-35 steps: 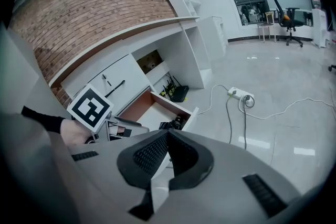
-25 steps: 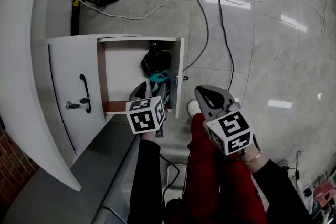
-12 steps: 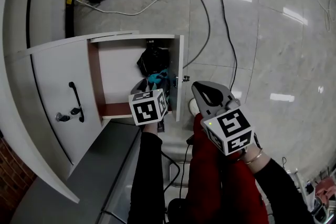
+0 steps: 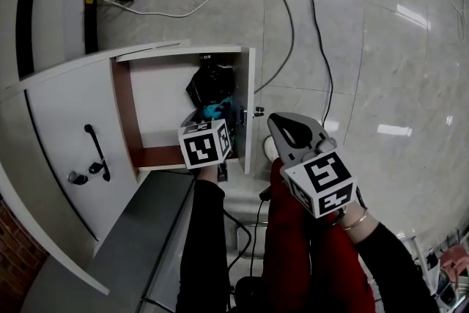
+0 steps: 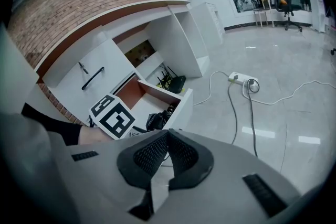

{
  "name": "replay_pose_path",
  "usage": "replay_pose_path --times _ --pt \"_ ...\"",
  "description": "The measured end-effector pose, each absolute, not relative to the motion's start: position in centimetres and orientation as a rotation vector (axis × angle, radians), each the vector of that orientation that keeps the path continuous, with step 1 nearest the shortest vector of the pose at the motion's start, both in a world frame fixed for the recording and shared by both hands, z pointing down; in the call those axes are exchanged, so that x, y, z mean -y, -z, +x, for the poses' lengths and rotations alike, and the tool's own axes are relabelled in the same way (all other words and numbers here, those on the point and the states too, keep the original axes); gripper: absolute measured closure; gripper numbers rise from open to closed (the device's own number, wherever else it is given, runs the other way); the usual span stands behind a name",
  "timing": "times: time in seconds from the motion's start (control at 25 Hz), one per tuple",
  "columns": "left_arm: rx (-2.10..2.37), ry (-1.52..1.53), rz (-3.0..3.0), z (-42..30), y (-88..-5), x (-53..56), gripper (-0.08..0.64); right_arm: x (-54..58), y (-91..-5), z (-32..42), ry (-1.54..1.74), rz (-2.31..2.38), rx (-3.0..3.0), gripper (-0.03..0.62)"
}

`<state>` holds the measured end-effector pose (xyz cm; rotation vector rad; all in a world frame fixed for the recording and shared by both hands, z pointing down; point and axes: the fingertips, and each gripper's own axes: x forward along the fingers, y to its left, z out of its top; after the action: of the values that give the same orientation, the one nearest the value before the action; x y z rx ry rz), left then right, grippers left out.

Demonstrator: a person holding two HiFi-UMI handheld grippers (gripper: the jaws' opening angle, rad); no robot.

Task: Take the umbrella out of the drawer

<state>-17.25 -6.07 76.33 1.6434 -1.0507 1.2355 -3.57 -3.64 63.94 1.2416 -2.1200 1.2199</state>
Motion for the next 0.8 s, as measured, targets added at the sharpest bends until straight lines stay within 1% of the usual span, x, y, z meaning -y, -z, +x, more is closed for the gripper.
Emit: replay_pose_path --times 0.48,0.8 --pt "0.987 -1.319 1.635 -16.8 -79.1 6.4 0.264 3.8 -65.4 -3.5 -1.234 1.217 2.100 0.594" --pt "0.950 -1.312 1.606 -16.6 -80.0 6.3 0.264 3.9 -65.5 -4.1 -1.244 1.196 2.103 0.594"
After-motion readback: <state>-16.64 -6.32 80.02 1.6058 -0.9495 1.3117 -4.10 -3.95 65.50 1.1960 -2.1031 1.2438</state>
